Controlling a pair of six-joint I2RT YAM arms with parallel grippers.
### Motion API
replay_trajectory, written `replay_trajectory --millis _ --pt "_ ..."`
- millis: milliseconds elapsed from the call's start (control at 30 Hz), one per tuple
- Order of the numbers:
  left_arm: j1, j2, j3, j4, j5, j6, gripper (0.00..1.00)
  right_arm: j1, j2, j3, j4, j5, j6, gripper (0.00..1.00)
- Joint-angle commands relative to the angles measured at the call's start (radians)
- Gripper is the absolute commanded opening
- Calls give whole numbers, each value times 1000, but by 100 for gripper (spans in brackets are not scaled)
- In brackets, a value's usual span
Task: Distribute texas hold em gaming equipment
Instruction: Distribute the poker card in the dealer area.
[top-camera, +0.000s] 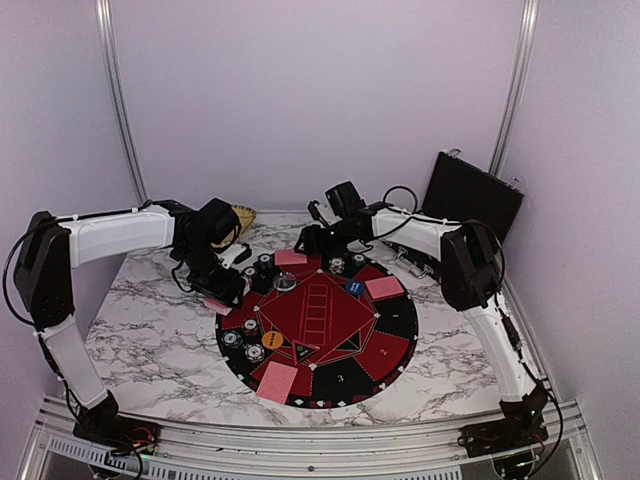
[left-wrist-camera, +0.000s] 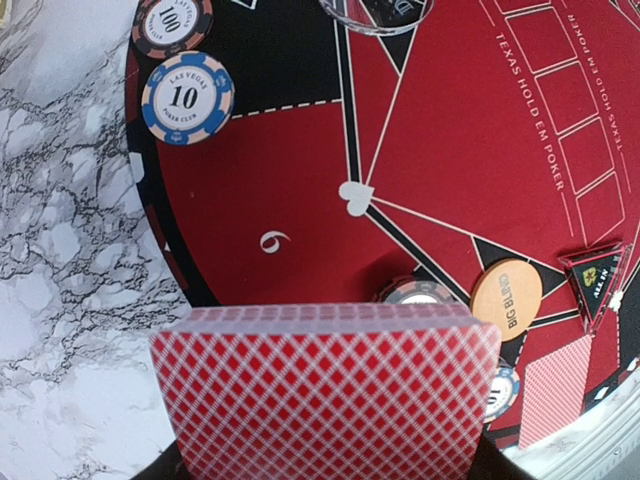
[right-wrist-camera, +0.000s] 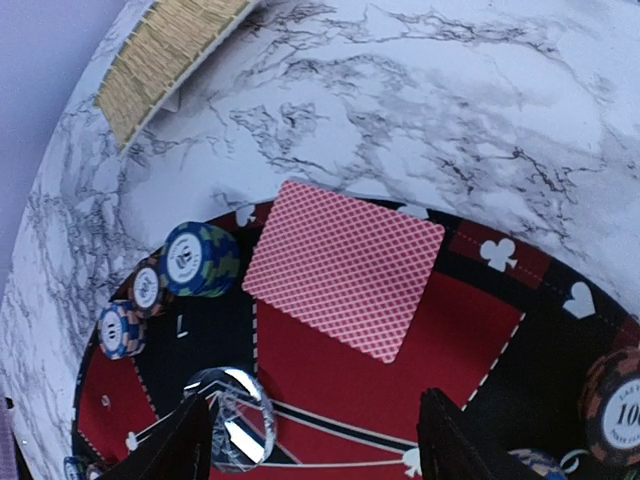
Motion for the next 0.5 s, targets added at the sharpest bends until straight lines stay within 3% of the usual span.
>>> replay_trajectory --millis 0,267,467 --pt "-24 15 46 -22 -1 -9 29 -1 -195 -160 127 -109 30 70" --pt "-93 27 78 -49 -27 3 29 -14 -434 -585 424 -357 192 74" --pt "-144 28 105 -57 -25 1 30 -13 -504 -801 635 -493 329 74"
